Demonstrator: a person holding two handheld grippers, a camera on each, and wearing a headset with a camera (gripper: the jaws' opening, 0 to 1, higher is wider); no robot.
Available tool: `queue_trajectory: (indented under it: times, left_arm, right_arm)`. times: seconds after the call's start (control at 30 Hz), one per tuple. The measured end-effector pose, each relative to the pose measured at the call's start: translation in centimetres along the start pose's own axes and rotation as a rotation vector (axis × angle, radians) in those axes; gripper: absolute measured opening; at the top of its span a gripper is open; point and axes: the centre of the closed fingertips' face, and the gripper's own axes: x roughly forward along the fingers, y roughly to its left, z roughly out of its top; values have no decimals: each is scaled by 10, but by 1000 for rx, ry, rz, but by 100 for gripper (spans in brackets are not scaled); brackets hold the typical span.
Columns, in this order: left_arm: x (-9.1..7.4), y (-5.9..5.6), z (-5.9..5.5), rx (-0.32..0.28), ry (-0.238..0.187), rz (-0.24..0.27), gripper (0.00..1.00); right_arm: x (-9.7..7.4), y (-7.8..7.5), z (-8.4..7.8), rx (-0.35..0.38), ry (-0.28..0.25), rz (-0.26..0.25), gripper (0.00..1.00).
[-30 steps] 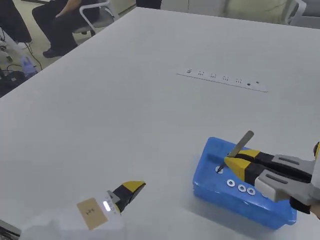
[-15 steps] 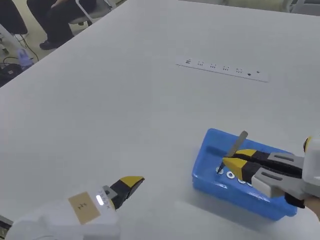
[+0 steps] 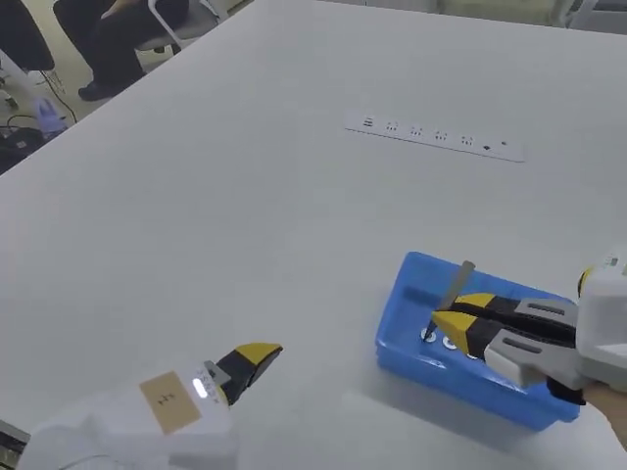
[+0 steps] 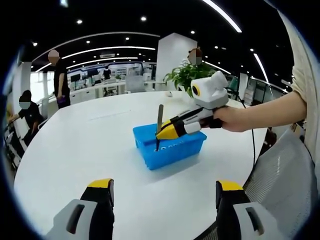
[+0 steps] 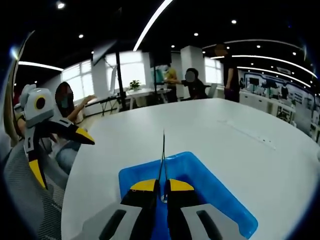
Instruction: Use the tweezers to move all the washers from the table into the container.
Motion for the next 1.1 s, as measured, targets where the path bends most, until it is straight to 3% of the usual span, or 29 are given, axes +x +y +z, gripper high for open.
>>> queue_trajectory:
  times: [0.17, 0.43, 0.77, 0.9, 1.07, 1.1]
  left_arm:
    - [0, -1, 0, 3, 1, -1, 85]
    - [-1, 0, 3, 12, -12, 4, 84]
    - [-1, -5, 6, 30, -24, -13, 81]
    - [-2, -6, 6, 40, -26, -23, 75]
    - [-3, -8, 7, 40, -36, -41, 70]
    - [-3, -11, 7, 31, -31, -64, 69]
  right_arm:
    - [-3, 0, 2, -7, -7, -1, 3]
    - [-16, 1, 30, 17, -88, -31, 3]
    - [-48, 28, 62, 36, -200, -51, 3]
    - [-60, 42, 62, 40, -208, -43, 3]
    - [-73, 58, 46, 53, -185, -34, 3]
    - [-75, 63, 41, 66, -175, -24, 3]
